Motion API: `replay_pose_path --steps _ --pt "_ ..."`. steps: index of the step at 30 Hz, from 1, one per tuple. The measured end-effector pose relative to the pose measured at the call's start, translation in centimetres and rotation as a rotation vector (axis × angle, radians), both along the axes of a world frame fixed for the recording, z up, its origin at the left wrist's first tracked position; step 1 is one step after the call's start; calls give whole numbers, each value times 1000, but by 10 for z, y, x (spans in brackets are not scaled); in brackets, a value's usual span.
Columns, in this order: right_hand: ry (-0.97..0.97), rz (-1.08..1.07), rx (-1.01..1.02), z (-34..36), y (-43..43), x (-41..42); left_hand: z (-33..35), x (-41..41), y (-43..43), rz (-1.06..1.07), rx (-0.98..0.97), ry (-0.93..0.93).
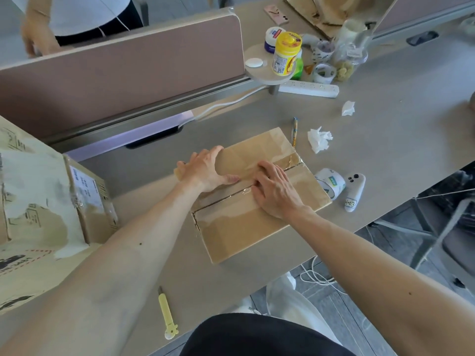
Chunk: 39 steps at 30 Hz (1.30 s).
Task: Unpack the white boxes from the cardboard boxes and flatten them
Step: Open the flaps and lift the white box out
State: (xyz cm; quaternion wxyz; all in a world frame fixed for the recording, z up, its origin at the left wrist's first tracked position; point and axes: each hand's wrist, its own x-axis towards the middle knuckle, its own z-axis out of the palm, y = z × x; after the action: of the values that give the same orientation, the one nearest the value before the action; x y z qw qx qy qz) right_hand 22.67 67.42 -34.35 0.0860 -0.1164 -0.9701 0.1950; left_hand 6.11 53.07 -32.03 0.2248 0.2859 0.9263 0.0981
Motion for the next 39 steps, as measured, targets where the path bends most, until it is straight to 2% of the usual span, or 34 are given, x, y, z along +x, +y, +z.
replay_pose_path --steps 6,16,18,22,25,32,35,39 --pt "-142 -14 -12 12 0 -11 2 0 -1 -4 -30 -13" --pt "76 -2 49 70 -3 19 7 -5 1 -16 -37 -65" --pt "14 -12 51 90 -6 29 6 -4 0 -18 -23 -60" --pt "-320 -103 25 121 2 46 4 -3 -2 -33 -20 -40" --pt "-483 -168 39 118 8 66 4 1 -5 -62 -8 11" --pt "-577 -257 -182 90 4 102 -7 10 -12 -192 -7 213" --pt "-620 -297 -99 63 0 107 -6 21 -14 -214 -77 285" --pt "-567 -392 -82 41 -5 89 -3 29 -10 -197 -158 232"
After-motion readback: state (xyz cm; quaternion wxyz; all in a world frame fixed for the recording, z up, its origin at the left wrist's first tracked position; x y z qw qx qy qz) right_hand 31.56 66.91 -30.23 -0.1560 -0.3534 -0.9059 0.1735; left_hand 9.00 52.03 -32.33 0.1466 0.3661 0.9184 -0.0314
